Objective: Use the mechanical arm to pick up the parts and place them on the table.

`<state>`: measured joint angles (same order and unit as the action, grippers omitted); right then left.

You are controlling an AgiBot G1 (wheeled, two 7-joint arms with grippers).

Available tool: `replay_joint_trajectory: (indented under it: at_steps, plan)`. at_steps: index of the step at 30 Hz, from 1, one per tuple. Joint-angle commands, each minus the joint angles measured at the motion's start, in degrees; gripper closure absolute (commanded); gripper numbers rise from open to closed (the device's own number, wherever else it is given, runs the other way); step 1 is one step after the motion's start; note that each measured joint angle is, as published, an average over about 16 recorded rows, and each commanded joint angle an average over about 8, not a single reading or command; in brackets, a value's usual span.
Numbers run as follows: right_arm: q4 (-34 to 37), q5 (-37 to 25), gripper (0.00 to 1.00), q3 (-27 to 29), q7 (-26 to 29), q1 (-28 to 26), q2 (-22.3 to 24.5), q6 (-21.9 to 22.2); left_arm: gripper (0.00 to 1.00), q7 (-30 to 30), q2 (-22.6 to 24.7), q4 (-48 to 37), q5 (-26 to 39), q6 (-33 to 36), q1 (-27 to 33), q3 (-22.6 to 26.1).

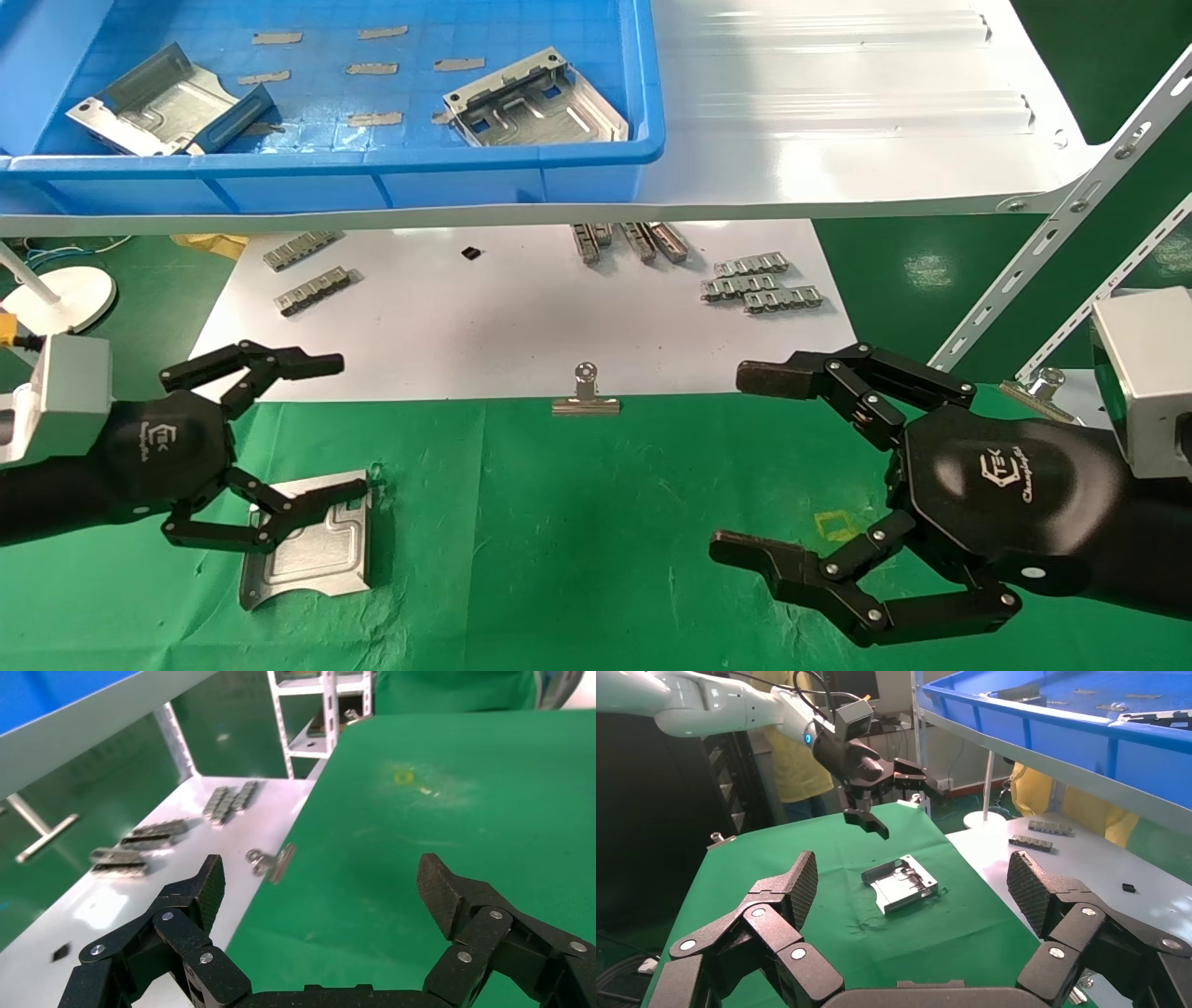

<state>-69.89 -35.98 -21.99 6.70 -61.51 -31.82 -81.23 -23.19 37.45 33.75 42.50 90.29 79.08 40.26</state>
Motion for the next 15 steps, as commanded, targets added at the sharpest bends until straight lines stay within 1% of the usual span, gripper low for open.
replay_joint_trajectory:
  at_steps: [1,15]
  plan:
    - [0.0,0.0,0.00,0.0,0.0,0.0,0.0,0.0,0.00,1.5,-0.1,1.8,0.0,-0.2,-0.8,-1.1]
    - [0.0,0.0,0.00,0.0,0.0,0.0,0.0,0.0,0.00,12.1,-0.9,14.1,-0.2,-1.6,-6.2,-8.6]
